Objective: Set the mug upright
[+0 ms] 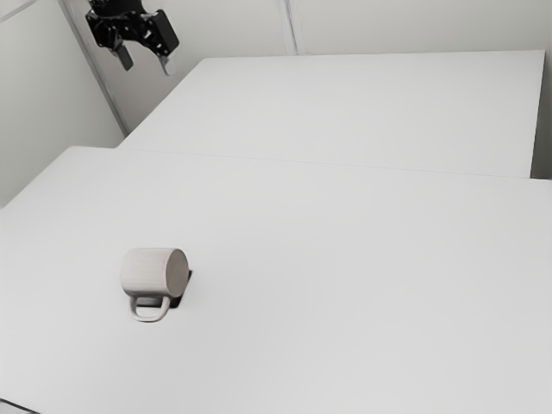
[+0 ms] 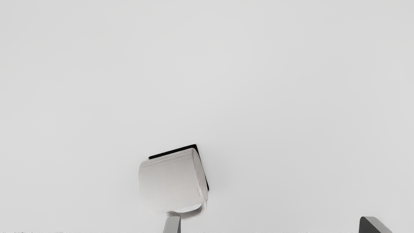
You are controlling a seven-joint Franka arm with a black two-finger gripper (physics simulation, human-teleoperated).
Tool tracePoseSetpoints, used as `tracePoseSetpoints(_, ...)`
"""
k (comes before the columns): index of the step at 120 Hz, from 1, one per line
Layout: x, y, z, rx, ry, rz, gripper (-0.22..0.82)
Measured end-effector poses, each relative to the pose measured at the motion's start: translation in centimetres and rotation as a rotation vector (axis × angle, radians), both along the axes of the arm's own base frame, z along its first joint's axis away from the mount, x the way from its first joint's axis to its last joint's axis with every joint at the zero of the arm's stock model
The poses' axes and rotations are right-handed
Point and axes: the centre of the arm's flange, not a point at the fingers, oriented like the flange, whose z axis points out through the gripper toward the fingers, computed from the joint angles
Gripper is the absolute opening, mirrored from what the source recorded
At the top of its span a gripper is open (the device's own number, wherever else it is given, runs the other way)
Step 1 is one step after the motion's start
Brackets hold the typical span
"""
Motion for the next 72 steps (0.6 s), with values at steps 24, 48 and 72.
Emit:
tracePoseSetpoints(24, -0.1, 0.6, -6.9, -0.023, 0.14, 0.007, 0.6)
tracePoseSetpoints(48, -0.8, 13.7, -20.5, -0.319, 0.277, 0.21, 0.6)
tracePoseSetpoints(72, -4.0, 28.5, -28.2, -0.546, 0.182, 0.429, 0.61)
